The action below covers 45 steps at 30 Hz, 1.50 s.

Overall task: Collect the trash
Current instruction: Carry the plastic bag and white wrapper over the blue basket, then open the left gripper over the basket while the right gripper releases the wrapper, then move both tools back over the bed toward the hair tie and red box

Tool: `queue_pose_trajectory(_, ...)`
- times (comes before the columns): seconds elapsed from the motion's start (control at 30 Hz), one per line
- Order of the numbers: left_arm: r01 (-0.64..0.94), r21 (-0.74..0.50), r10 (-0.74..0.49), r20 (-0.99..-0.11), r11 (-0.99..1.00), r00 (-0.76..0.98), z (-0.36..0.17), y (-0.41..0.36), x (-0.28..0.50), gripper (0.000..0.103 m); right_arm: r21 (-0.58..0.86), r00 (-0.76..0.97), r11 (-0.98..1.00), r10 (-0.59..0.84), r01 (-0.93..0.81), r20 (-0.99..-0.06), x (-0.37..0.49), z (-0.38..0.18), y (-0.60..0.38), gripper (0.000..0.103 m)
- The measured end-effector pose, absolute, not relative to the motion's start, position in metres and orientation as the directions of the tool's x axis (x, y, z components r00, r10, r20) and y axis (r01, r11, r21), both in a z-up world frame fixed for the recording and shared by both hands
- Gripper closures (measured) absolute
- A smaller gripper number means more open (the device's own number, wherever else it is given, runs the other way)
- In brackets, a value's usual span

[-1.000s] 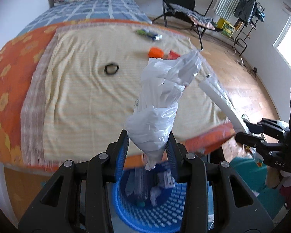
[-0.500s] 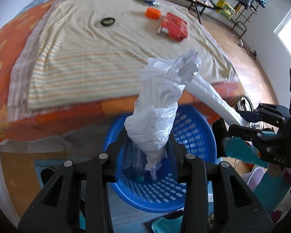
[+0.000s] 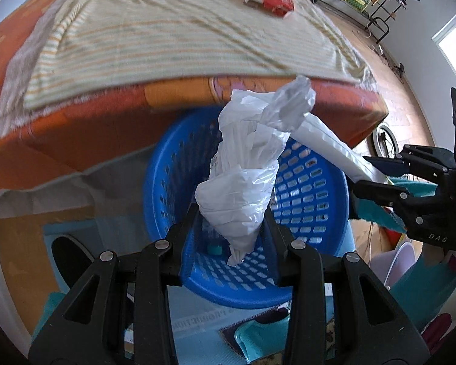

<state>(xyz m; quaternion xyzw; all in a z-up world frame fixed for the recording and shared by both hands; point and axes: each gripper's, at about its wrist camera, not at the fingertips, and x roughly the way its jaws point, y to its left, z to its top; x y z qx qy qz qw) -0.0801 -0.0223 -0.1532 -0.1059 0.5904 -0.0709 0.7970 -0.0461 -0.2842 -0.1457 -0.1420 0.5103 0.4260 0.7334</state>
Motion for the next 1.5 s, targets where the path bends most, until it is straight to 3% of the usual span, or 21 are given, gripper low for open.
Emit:
queue_pose_trajectory(0.6, -0.039, -0.239, -0.226, -0.951, 0.97, 0.213, -0.177, -0.025, -0.081, 0.065, 0.232, 0.072, 0.609, 0.432, -0.758, -0.899, -0.046, -0.17, -0.278, 0.068)
queue_pose_trajectory(0.7, -0.047, -0.24, -0.226, -0.952, 0.97, 0.207, -0.179, -0.025, -0.081, 0.059, 0.229, 0.076, 0.61, 0.431, -0.758, -0.899, -0.045, -0.171, -0.277, 0.068)
queue_pose_trajectory(0.87, -0.05, -0.238, -0.223, -0.951, 0.97, 0.215, -0.176, -0.025, -0.079, 0.058, 0.215, 0.1, 0.632, 0.424, -0.744, -0.9, -0.044, -0.171, -0.279, 0.032)
queue_pose_trajectory(1.0, -0.056, -0.239, -0.221, -0.949, 0.969, 0.226, -0.174, -0.025, -0.078, 0.046, 0.207, 0.118, 0.647, 0.421, -0.734, -0.899, -0.041, -0.17, -0.281, 0.024)
queue_pose_trajectory(1.07, -0.054, -0.241, -0.222, -0.947, 0.969, 0.231, -0.172, -0.025, -0.077, 0.046, 0.208, 0.121, 0.653, 0.421, -0.729, -0.899, -0.04, -0.169, -0.282, 0.019)
queue_pose_trajectory(1.5, -0.036, -0.239, -0.217, -0.929, 0.97, 0.3, -0.139, -0.024, -0.046, 0.046, 0.223, 0.153, 0.686, 0.442, -0.693, -0.884, -0.023, -0.149, -0.285, 0.013)
